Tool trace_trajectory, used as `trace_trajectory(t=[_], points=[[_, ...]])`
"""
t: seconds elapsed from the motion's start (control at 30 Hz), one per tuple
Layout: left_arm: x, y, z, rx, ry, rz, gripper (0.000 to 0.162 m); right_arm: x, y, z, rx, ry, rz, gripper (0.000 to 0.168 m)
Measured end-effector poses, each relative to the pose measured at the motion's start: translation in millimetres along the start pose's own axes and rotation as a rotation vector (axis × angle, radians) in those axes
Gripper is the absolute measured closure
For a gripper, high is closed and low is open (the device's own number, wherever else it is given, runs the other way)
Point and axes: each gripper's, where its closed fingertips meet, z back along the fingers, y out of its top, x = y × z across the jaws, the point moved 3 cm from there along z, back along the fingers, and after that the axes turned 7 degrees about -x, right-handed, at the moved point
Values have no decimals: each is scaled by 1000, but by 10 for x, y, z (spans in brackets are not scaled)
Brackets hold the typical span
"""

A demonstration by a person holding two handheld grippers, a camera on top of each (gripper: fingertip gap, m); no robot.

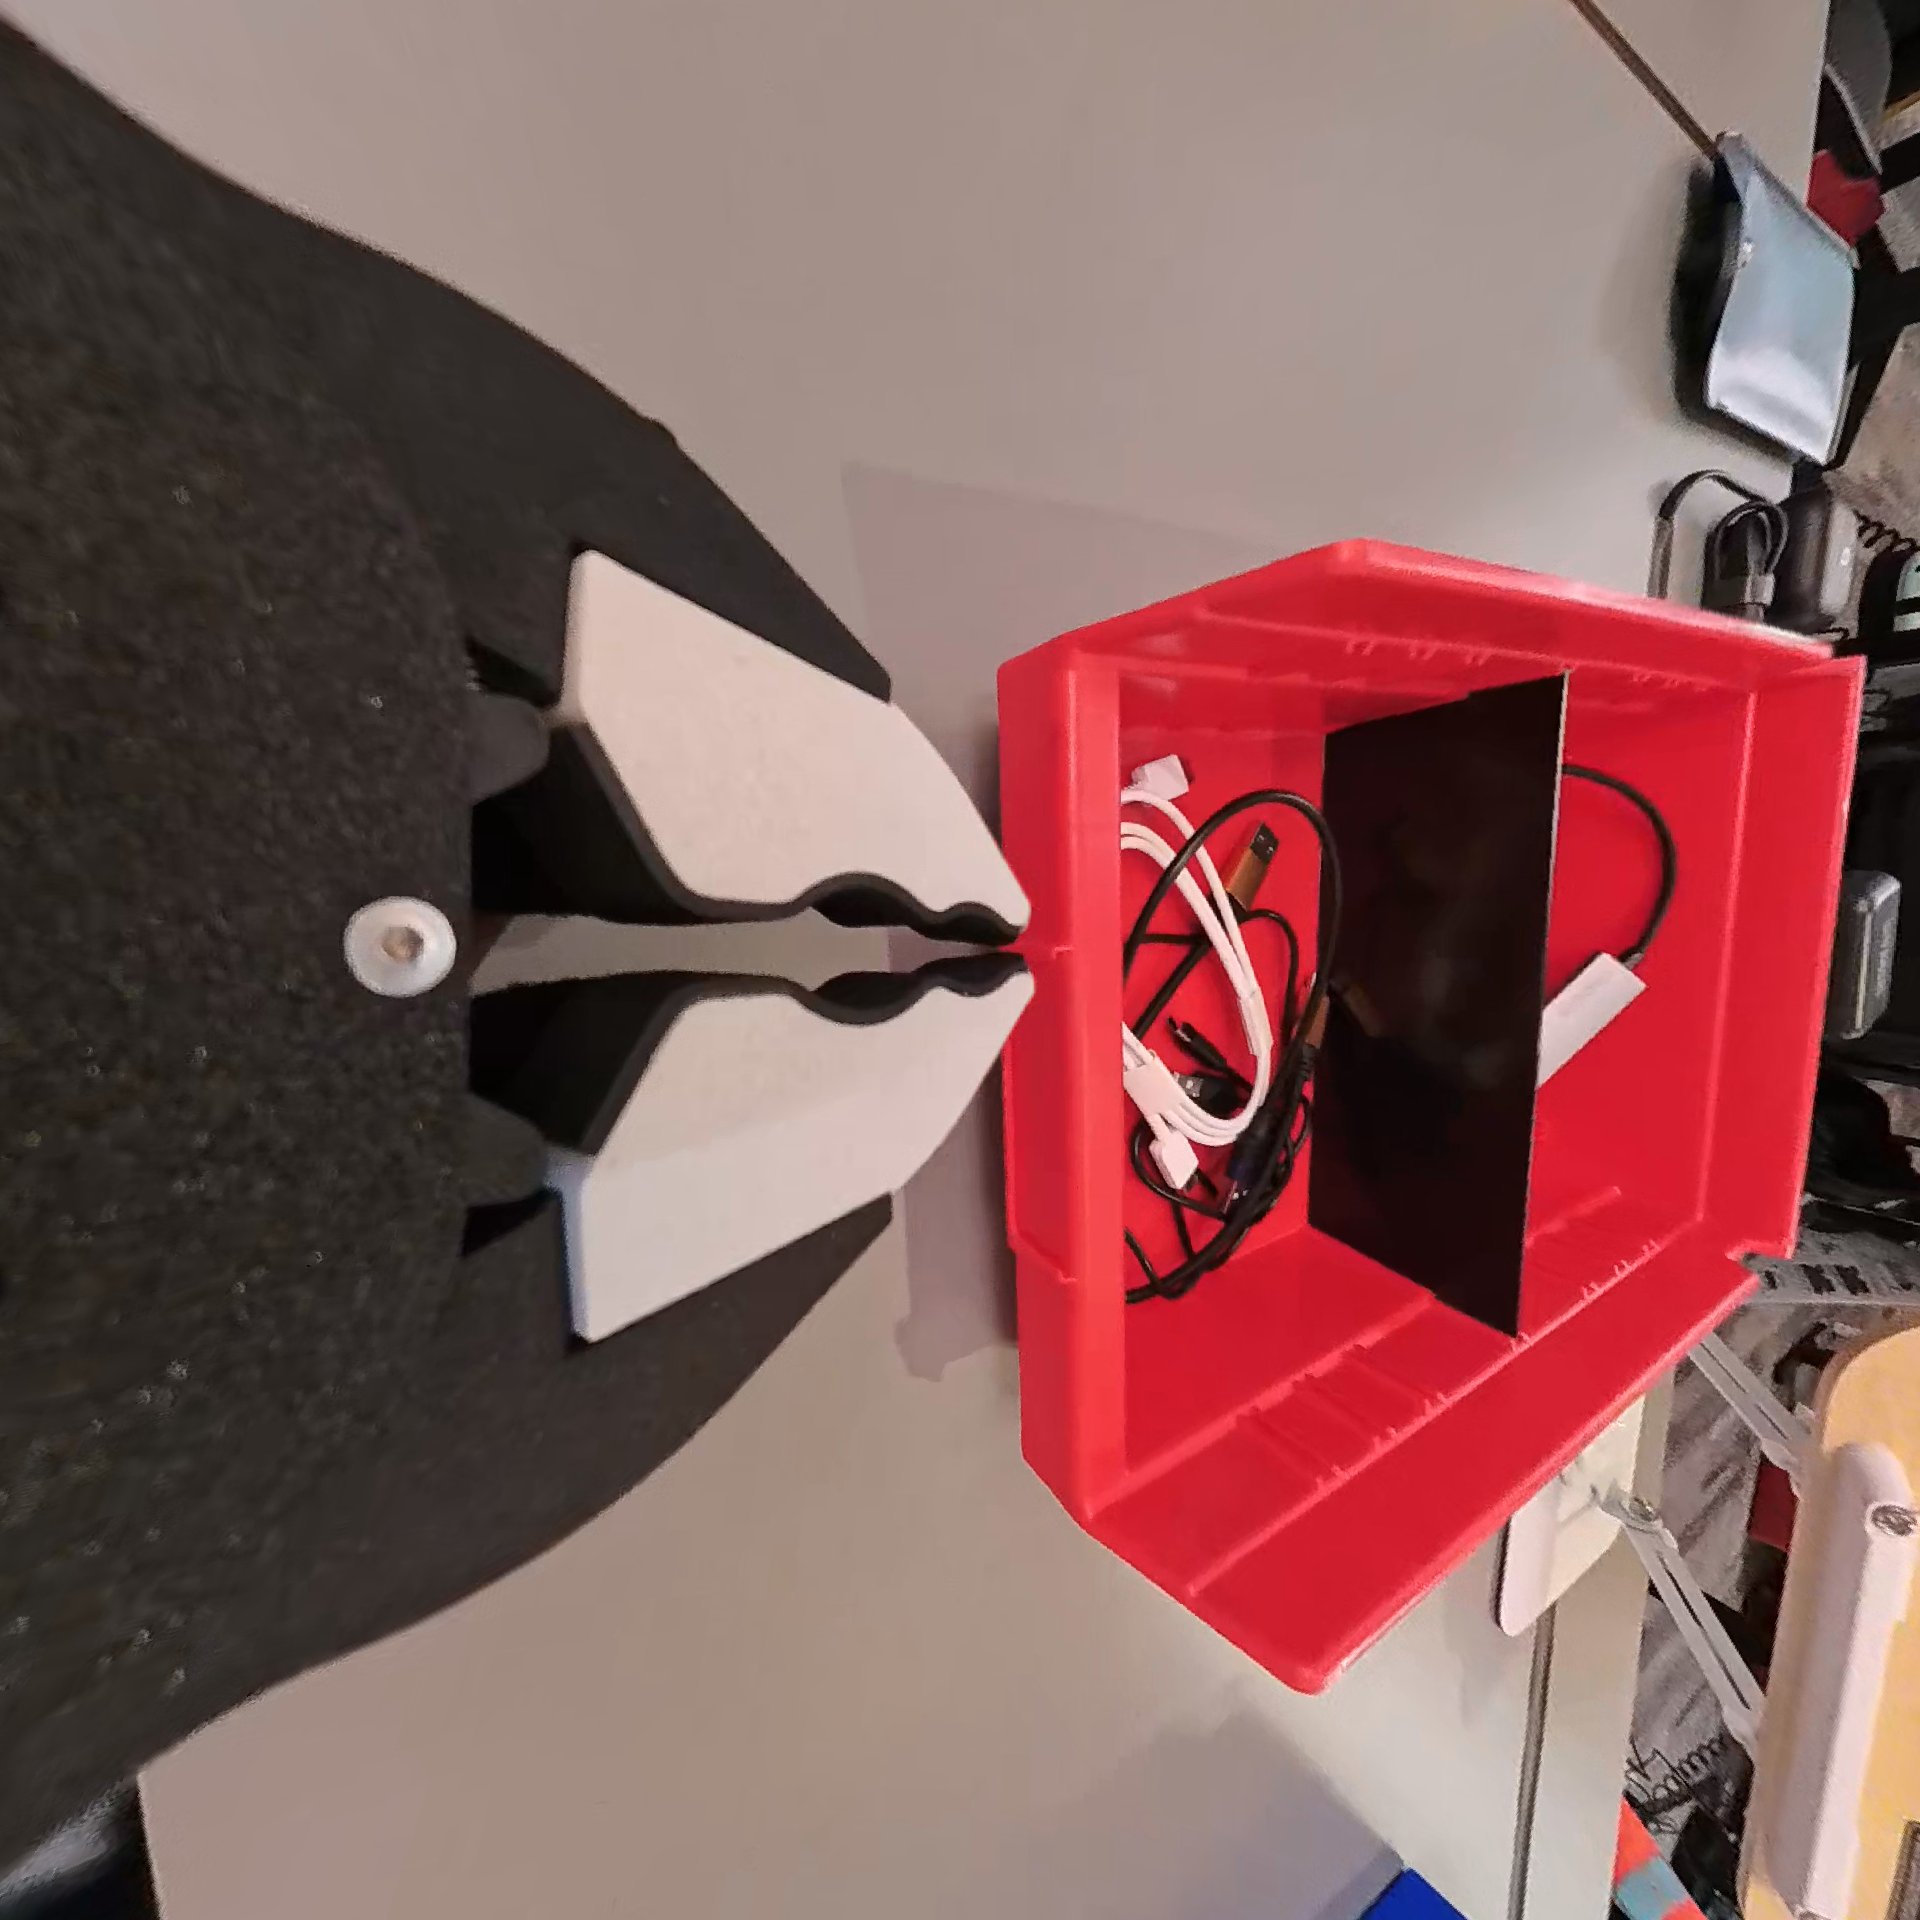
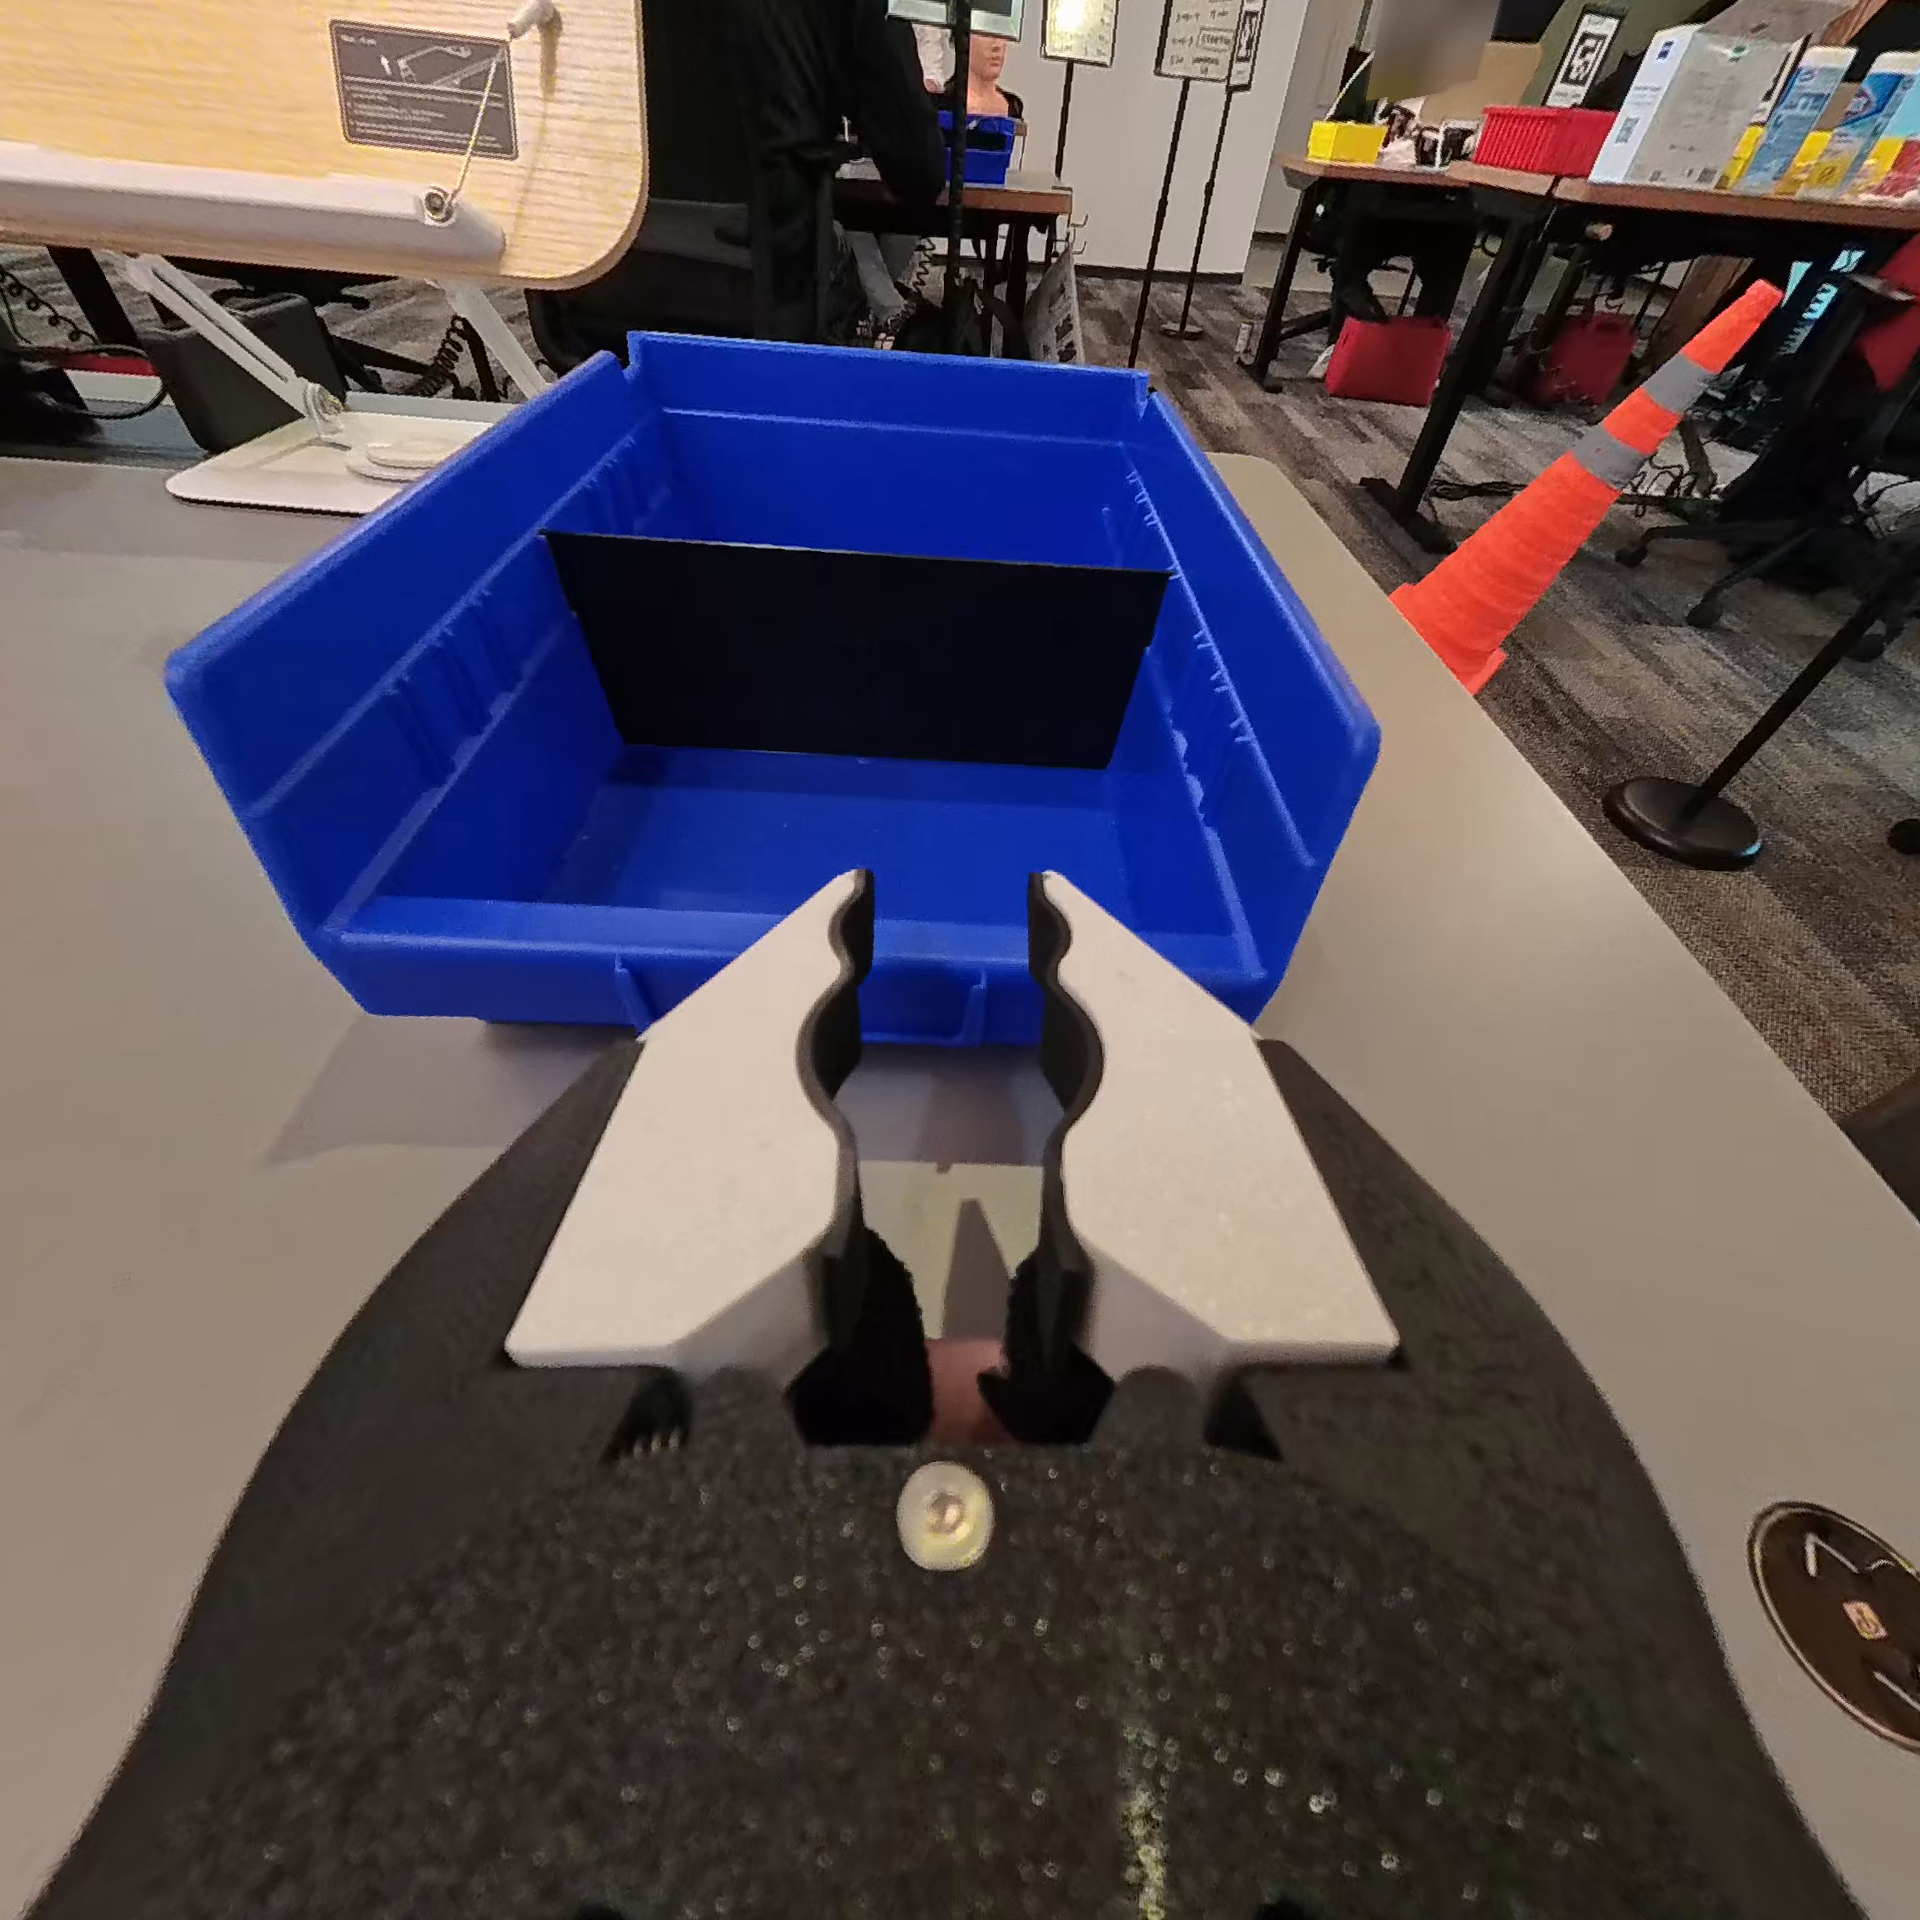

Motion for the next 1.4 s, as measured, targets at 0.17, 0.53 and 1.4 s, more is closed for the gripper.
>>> trace_trajectory(t=[0.17,0.53,1.4], points=[[26,-21,38,2,-19,0,160,-155,64,117,-22,-13,-32,140],[307,-85,-9,-35,-75,-115,156,-2330,-22,637,-74,590,17,139],[533,738,-603,-570,-349,-388,118,-2177,116,249,-72,789,-213,132]])
